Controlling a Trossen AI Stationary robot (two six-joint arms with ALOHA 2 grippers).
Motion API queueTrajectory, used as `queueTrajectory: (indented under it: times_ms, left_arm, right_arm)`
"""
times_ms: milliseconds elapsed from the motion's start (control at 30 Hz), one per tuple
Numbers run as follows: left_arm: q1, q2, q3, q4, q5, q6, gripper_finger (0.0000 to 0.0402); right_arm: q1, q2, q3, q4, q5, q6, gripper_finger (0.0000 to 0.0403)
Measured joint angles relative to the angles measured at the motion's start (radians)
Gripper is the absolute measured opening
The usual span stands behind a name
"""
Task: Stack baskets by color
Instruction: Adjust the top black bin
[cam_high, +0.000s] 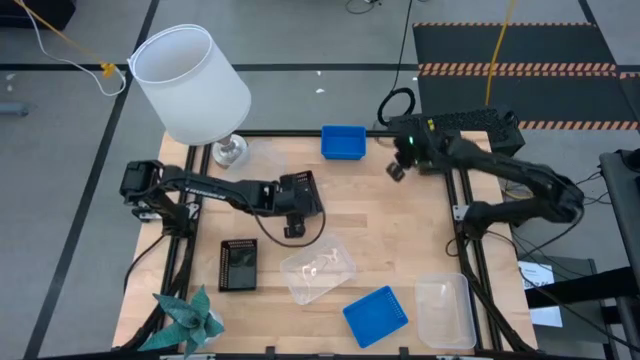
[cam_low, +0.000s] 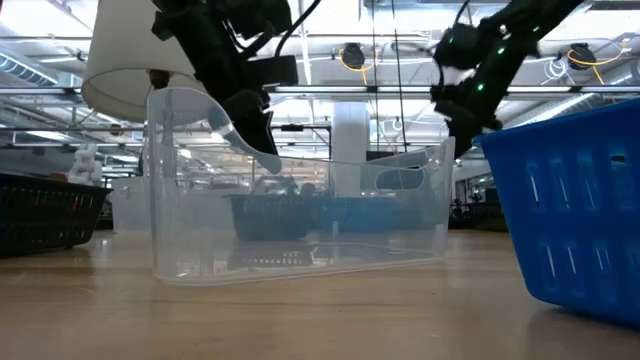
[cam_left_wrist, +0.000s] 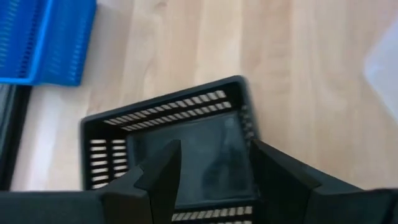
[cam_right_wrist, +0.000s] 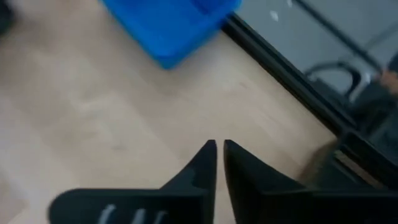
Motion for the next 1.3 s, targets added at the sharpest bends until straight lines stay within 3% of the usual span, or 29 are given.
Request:
queueTrajectory:
  times_ms: [200,500,800,1300]
  left_arm:
    - [0.035,0.000,0.000,-0.001,0.022,0.025,0.0195]
    - [0.048,0.000,0.000,-0.003,0.030,0.090,0.0195]
    - [0.048,0.000,0.000,0.000,0.031,0.117,0.0195]
    - [0.047,0.000,0.000,0.002,0.031,0.111,0.0195]
  right_arm:
    - [-0.126,0.152,0.075,-0.017,-0.072,-0.006,0.0007]
    - [-0.235,0.292,0.087,0.000,-0.030,-0.041,0.0001]
    - [-0.303,0.305,0.087,-0.001,0.027,-0.069,0.0001]
    - [-0.311,0.305,0.087,0.019,0.050,-0.076,0.0000]
